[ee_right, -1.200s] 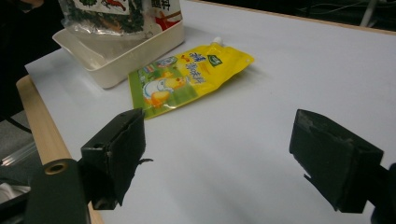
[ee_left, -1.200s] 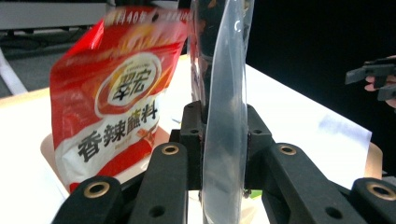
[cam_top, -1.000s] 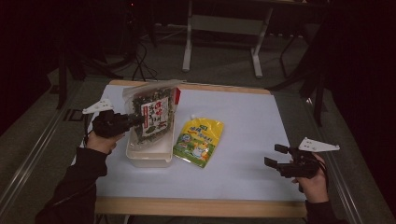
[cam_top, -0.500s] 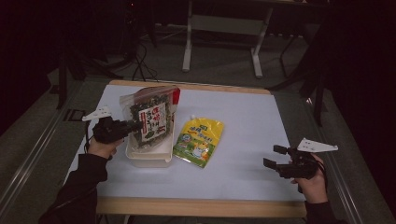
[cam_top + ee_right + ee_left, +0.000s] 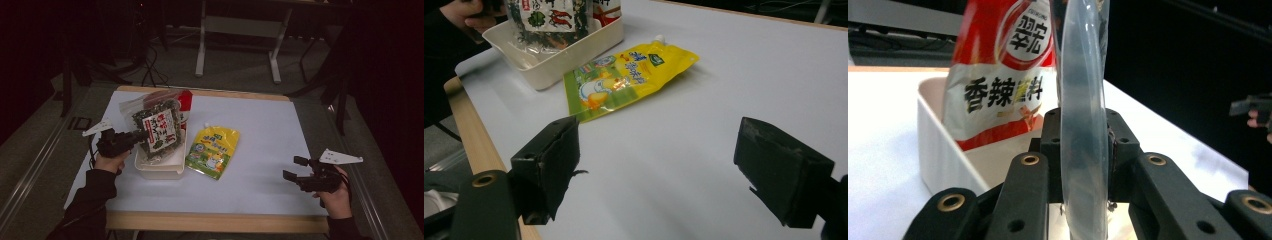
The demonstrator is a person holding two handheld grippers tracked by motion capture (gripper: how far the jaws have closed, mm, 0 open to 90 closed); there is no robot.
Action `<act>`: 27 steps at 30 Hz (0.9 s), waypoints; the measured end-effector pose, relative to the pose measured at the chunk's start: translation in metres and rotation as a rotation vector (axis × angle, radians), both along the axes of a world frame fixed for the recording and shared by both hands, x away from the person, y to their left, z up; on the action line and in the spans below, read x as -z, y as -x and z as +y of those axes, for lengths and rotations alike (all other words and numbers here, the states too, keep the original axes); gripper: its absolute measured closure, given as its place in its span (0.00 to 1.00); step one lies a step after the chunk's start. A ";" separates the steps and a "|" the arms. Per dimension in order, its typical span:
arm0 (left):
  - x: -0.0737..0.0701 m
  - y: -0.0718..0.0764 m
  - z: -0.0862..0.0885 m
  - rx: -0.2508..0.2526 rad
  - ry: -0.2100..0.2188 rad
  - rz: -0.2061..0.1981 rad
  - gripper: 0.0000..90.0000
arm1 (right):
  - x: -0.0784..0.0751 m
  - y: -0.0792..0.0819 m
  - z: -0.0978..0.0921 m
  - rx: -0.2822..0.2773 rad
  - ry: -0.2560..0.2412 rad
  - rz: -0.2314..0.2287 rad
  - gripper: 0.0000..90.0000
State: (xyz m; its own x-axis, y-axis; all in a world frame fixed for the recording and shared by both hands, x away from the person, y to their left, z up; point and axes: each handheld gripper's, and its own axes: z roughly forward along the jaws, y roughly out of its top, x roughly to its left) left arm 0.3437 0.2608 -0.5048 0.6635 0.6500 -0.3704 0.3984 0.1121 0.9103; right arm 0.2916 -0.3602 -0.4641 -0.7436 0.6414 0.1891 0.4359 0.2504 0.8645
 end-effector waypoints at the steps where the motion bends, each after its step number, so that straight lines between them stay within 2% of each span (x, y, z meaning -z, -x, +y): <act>1: 0.002 0.000 0.000 -0.005 0.008 0.000 0.86 | 0.000 0.000 0.000 0.001 0.000 0.001 0.20; 5: 0.005 0.002 0.002 -0.013 0.030 0.004 0.87 | 0.000 0.000 0.000 0.000 -0.001 0.001 0.20; 6: 0.005 0.001 0.002 -0.016 0.037 0.015 0.86 | 0.000 0.000 0.000 -0.001 -0.001 0.001 0.20; 8: 0.004 0.000 0.002 -0.016 0.035 0.021 0.86 | 0.000 0.000 0.001 -0.002 -0.001 -0.001 0.20; 10: 0.000 -0.001 0.001 -0.018 0.012 0.032 0.85 | -0.001 0.000 0.001 -0.003 -0.001 -0.001 0.20; 11: -0.004 -0.001 -0.001 -0.035 -0.021 0.032 0.83 | -0.001 0.000 0.001 -0.002 0.000 0.002 0.20; 13: -0.005 0.000 -0.002 -0.042 -0.038 0.034 0.82 | -0.001 0.000 0.001 -0.002 0.002 0.001 0.20; 14: -0.006 0.001 -0.005 -0.045 -0.052 0.035 0.76 | -0.002 0.000 0.002 -0.006 0.003 0.003 0.20; 16: -0.007 0.002 -0.006 -0.044 -0.056 0.033 0.75 | -0.002 0.000 0.002 -0.006 0.005 0.003 0.20; 17: -0.009 0.003 -0.008 -0.071 -0.081 0.035 0.69 | -0.002 0.000 0.003 -0.007 0.006 0.003 0.20; 18: -0.009 0.003 -0.008 -0.071 -0.081 0.035 0.63 | -0.002 0.000 0.003 -0.007 0.007 -0.001 0.20; 19: -0.010 0.005 -0.009 -0.086 -0.090 0.036 0.63 | -0.002 0.000 0.003 -0.007 0.007 -0.001 0.20; 22: -0.014 0.009 -0.010 -0.107 -0.112 0.028 0.54 | -0.002 -0.001 0.006 -0.009 0.025 -0.002 0.19; 27: -0.021 0.017 -0.012 -0.114 -0.112 0.030 0.42 | 0.000 -0.003 0.008 -0.003 0.024 0.010 0.17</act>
State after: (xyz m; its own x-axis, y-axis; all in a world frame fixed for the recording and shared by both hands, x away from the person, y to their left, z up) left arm 0.3265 0.2493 -0.4839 0.5729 0.7587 -0.3102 0.4161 0.0569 0.9075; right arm 0.2951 -0.3518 -0.4643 -0.7435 0.6437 0.1812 0.4435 0.2719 0.8540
